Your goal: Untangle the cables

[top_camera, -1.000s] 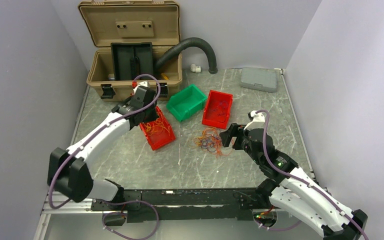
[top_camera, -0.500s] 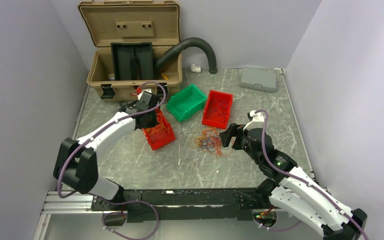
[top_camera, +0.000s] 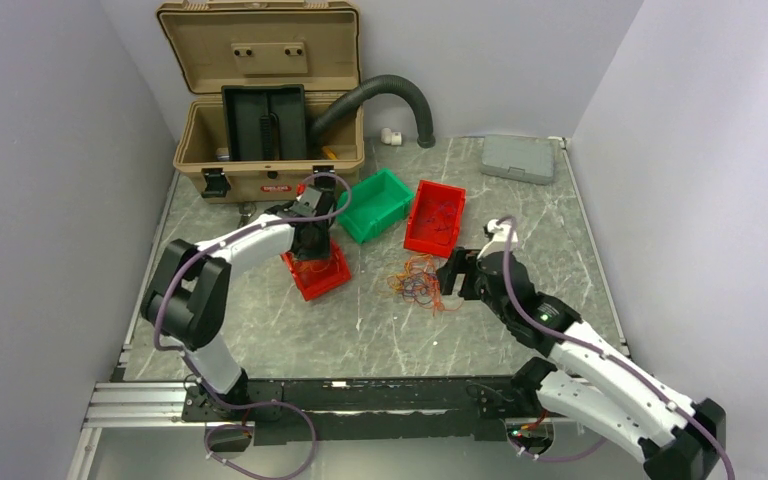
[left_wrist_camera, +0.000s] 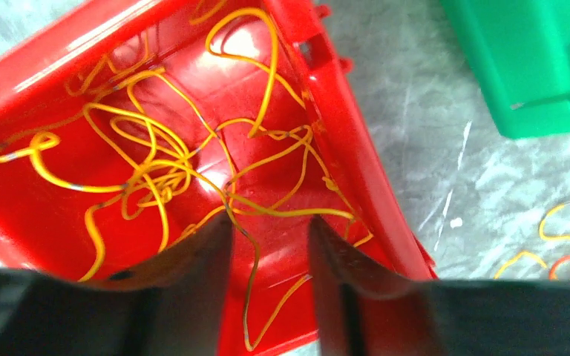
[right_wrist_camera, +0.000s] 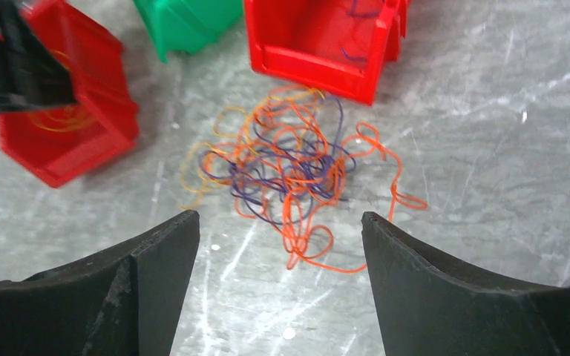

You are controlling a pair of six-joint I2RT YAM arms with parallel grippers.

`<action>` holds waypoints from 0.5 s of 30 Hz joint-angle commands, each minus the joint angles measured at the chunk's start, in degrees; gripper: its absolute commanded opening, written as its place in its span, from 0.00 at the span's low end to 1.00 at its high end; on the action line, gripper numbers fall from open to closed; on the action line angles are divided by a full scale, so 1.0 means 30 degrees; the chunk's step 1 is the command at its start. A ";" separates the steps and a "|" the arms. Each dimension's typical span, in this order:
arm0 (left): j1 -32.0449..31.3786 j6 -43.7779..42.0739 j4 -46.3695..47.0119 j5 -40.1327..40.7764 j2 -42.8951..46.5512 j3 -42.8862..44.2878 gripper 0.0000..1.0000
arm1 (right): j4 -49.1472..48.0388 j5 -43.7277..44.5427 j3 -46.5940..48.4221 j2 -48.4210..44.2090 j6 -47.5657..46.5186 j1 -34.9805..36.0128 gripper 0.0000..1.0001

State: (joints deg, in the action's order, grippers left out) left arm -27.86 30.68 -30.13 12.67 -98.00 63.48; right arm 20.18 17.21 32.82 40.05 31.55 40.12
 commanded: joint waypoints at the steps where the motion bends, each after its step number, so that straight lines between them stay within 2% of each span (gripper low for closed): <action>1: -0.0087 -0.0880 0.0675 -0.0508 0.2769 -0.0050 0.53 | 0.0530 0.0189 0.0250 0.2163 0.0252 -0.0029 0.82; 5: -0.0087 -0.1405 0.0933 -0.1675 0.5237 -0.0858 0.65 | -0.0171 -0.0607 0.0155 0.3686 0.0586 -0.0149 0.75; 9: -0.0111 -0.2327 0.1817 -0.4386 0.7267 -0.1704 0.78 | -0.0662 -0.1549 -0.0350 0.4699 0.1362 -0.1057 0.71; 13: -0.0668 -0.2989 0.3821 -0.6731 0.9392 -0.3297 0.94 | -0.0036 -0.1379 -0.0759 0.4719 0.2609 -0.2279 0.71; 15: -0.1281 -0.3190 0.5250 -0.7247 0.9885 -0.4078 0.98 | -0.0124 -0.1985 -0.1487 0.4372 0.3188 -0.3424 0.74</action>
State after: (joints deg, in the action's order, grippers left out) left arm -28.93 24.14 -22.94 -1.13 -71.40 55.18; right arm 20.12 13.32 30.98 54.72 36.45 34.33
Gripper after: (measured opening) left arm 0.946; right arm 0.722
